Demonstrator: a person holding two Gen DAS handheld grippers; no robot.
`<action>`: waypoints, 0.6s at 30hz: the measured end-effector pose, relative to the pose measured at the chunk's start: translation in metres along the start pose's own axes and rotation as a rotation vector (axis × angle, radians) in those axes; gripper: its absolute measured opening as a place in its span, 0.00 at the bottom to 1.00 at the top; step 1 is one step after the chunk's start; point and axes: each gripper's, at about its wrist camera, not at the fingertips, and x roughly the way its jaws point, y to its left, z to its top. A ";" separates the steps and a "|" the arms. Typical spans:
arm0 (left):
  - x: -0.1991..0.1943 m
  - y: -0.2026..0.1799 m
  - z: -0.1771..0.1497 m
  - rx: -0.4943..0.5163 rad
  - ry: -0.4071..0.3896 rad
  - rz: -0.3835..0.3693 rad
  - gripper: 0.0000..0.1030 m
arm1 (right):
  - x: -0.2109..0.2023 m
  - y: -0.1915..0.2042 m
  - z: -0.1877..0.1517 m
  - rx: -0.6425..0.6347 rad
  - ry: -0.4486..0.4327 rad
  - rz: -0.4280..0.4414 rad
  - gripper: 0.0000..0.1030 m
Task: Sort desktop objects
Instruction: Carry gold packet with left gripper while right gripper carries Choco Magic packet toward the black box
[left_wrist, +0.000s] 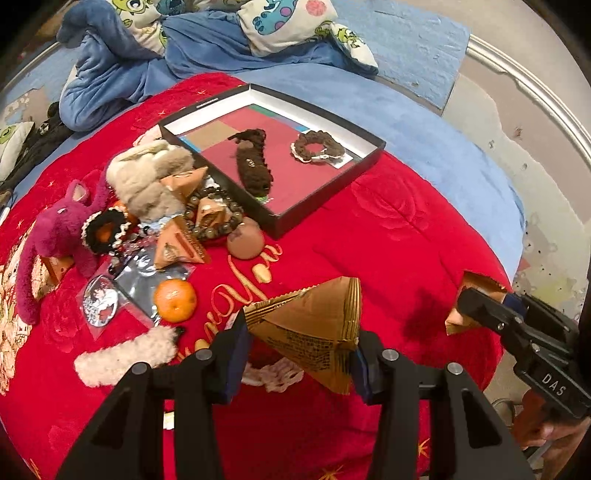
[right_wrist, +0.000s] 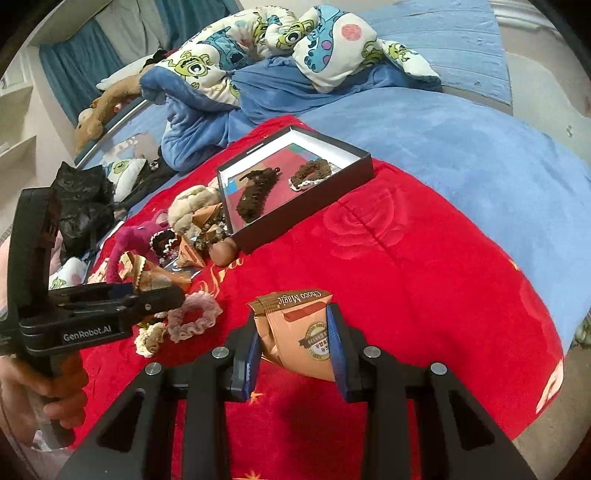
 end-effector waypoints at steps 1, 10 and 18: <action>0.002 -0.003 0.002 0.001 0.001 0.008 0.46 | 0.001 -0.002 0.002 -0.004 0.001 0.003 0.31; 0.013 -0.006 0.017 -0.086 0.001 0.057 0.46 | 0.021 -0.016 0.039 -0.100 0.029 0.072 0.31; 0.015 -0.004 0.041 -0.146 -0.026 0.074 0.46 | 0.041 -0.024 0.071 -0.153 0.042 0.137 0.31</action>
